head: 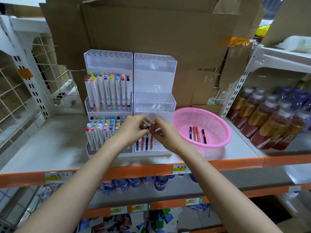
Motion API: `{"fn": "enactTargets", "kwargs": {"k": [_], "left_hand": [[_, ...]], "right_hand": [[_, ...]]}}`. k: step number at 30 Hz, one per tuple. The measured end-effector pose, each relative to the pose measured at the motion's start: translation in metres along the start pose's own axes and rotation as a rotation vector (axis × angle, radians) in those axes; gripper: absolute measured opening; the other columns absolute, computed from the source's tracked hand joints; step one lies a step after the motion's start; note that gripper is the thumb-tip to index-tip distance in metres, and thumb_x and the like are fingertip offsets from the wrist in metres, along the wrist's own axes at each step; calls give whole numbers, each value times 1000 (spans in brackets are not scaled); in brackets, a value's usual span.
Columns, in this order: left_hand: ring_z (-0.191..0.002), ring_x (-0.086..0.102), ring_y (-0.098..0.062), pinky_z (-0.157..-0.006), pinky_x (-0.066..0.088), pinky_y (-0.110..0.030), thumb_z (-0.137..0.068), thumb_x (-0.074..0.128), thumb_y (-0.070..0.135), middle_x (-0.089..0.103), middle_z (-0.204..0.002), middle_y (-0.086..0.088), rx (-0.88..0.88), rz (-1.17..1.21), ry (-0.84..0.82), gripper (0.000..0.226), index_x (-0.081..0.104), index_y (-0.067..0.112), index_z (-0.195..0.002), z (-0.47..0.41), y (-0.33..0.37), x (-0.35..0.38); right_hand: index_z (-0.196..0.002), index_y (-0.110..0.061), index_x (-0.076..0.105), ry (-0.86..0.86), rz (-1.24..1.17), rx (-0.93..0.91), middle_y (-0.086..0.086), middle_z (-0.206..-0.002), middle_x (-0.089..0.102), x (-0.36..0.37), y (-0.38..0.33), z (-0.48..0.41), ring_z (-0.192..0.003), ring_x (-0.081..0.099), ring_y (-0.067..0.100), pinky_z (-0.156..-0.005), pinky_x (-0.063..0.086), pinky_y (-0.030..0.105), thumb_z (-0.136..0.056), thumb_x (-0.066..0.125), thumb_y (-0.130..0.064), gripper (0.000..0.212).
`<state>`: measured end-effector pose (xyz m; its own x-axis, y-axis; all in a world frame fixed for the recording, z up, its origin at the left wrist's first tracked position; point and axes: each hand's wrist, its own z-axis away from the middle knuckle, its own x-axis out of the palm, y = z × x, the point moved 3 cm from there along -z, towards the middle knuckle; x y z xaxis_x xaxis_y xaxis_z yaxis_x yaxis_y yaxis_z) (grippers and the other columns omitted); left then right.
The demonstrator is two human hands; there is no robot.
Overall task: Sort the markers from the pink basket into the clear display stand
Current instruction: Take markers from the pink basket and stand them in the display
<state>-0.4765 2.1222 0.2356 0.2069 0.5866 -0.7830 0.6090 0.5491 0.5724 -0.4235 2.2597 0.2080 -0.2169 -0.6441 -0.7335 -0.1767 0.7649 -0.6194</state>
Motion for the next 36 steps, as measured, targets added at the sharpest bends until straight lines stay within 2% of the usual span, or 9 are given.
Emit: {"fn": "enactTargets", "kwargs": {"k": [4,8,13,18,29,36], "left_hand": [[-97,63,-14,-87,50,-29,-82,73,19,67,-108,-3,6,0,-3,29,62,19,-108,-1,-1,1],[-98,62,-13,-84,48,-25,-82,72,19,67,-107,-1,14,-1,-3,27,61,19,-107,-1,-3,0],[-93,63,-11,-83,52,-29,-82,72,21,68,-97,1,49,12,8,17,64,19,-97,0,0,-1],[-89,62,-11,-79,49,-24,-84,71,19,69,-95,1,61,15,22,14,67,16,-97,-1,2,-3],[-84,58,-5,-70,39,-11,-84,70,19,67,-93,5,69,-11,3,16,68,16,-100,-4,2,-3],[-87,62,-6,-83,52,-24,-86,67,25,69,-95,3,113,-24,1,20,67,16,-105,-15,15,-5]], "right_hand": [[-98,-11,49,-6,-13,-8,5,-97,66,0,4,3,-84,64,27,-75,54,45,-91,56,-2,13],[-101,-10,52,3,-51,17,6,-101,67,1,6,2,-90,65,23,-79,55,41,-91,56,-4,12],[-109,-10,59,48,-151,95,8,-103,69,2,11,1,-90,68,17,-80,58,37,-91,63,-14,19],[-97,-4,65,80,-170,76,8,-91,73,4,15,2,-83,70,15,-78,58,34,-90,64,-10,9],[-96,-7,68,33,-131,41,4,-91,72,3,15,0,-83,69,12,-79,57,28,-91,63,-13,9],[-104,-11,65,28,-124,6,2,-97,72,-10,17,1,-88,68,9,-79,54,17,-91,64,-17,15]]}}
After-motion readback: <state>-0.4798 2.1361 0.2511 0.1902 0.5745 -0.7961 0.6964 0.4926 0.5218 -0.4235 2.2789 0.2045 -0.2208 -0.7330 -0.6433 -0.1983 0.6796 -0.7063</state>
